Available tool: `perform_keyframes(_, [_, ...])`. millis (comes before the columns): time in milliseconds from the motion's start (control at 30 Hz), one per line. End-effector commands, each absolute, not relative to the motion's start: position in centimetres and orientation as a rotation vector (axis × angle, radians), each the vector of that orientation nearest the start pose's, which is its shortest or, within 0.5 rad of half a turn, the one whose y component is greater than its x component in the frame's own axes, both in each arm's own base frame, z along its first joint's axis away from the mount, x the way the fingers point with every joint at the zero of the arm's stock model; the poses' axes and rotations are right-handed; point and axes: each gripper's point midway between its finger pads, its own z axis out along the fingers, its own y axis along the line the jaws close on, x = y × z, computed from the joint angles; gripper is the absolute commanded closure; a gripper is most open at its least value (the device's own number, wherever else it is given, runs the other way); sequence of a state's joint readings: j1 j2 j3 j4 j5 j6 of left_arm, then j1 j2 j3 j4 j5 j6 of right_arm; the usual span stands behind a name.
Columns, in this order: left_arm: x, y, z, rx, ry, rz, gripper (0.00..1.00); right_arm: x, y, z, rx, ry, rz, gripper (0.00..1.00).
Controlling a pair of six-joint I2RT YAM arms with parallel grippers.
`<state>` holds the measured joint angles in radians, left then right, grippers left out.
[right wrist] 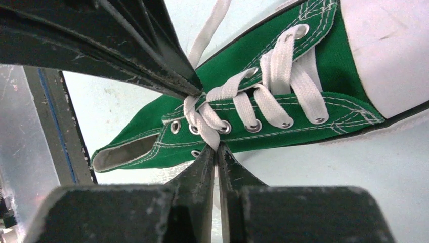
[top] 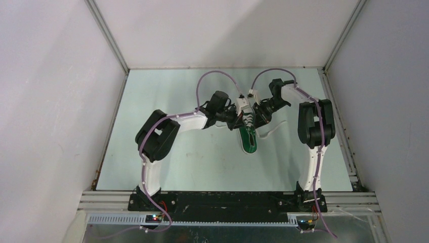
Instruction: Tie the shoes
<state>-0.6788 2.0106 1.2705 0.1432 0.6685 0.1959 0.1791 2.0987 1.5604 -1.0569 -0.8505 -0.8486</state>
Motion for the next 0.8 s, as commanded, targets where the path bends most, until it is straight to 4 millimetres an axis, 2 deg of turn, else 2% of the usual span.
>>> perform_keyframes(0, [33.4, -40.1, 8.7, 1.305, 1.753, -0.97, 0.99, 34.3, 17.2, 7.3, -1.228, 2.29, 1.195, 0.94])
perform_keyframes(133, [33.2, -39.4, 8.8, 1.308, 1.775, -0.967, 1.0, 34.6, 16.3, 8.2, -1.181, 2.298, 1.185, 0.99])
perform_keyframes(333, [33.8, -37.4, 9.3, 1.286, 1.82, -0.896, 1.0, 34.5, 14.7, 7.7, -1.086, 2.39, 1.17, 1.0])
perform_keyframes(633, [32.7, -34.2, 6.9, 1.319, 1.926, -0.836, 1.0, 35.1, 11.5, 6.5, -0.946, 2.504, 1.019, 1.0])
perform_keyframes(767, [32.2, -33.5, 6.4, 1.308, 1.958, -0.838, 1.0, 34.6, 11.6, 6.2, -0.922, 2.522, 1.043, 1.0])
